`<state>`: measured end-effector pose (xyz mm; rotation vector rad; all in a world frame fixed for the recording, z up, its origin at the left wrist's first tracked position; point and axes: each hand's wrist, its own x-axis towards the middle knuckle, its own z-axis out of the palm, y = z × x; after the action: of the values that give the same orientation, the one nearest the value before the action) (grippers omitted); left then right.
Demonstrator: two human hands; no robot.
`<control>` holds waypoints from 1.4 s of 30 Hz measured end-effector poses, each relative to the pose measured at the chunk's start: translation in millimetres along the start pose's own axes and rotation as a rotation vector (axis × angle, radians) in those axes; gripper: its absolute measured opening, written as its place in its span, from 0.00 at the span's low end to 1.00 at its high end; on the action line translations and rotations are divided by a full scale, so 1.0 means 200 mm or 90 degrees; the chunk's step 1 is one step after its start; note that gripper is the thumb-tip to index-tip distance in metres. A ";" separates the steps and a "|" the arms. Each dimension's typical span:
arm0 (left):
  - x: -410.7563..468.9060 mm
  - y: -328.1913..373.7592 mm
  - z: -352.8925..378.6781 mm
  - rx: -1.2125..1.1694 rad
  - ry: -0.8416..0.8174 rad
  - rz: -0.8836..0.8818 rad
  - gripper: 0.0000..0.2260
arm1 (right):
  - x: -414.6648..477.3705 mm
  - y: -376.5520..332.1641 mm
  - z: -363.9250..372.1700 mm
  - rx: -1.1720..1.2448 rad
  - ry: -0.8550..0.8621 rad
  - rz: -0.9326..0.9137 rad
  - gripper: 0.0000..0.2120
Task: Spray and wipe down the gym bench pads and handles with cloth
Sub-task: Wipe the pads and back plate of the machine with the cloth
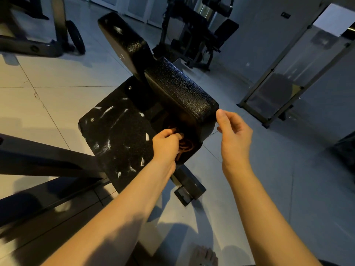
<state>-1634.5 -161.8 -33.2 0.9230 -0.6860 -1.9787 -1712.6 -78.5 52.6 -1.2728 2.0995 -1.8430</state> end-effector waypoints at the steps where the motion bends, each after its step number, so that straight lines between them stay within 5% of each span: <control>1: -0.01 -0.02 0.00 0.010 -0.022 0.003 0.08 | 0.01 0.01 0.00 -0.004 0.009 -0.002 0.06; 4: -0.04 -0.09 -0.01 0.047 -0.130 -0.027 0.07 | 0.02 0.09 0.01 -0.039 0.087 0.028 0.09; 7: -0.06 -0.09 -0.06 0.111 -0.180 -0.026 0.07 | 0.03 0.24 -0.01 -0.043 0.136 0.203 0.09; 11: -0.07 -0.03 -0.20 0.229 -0.220 -0.010 0.13 | -0.04 0.36 0.00 -0.023 -0.083 0.496 0.07; 16: -0.11 0.07 -0.35 0.293 -0.222 -0.024 0.11 | -0.13 0.41 0.06 0.125 -0.349 0.571 0.17; 21: -0.11 0.08 -0.50 0.392 -0.126 -0.011 0.11 | -0.23 0.46 0.13 0.100 -0.474 0.488 0.15; 26: -0.08 0.11 -0.54 0.394 -0.097 -0.071 0.04 | -0.26 0.51 0.22 -0.046 -0.415 0.315 0.11; 34: 0.02 0.12 -0.55 0.306 -0.046 -0.172 0.07 | -0.25 0.56 0.24 -0.222 -0.312 0.074 0.05; 37: 0.05 0.18 -0.57 0.263 -0.049 -0.253 0.04 | -0.22 0.52 0.28 -0.151 -0.324 0.117 0.02; 42: 0.05 0.28 -0.62 0.266 -0.041 -0.290 0.04 | -0.19 0.44 0.28 0.174 -0.412 0.284 0.12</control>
<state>-1513.1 -214.8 -67.3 1.3657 -1.0227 -2.3141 -1702.2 -105.6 -55.0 -1.0330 1.5552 -1.2501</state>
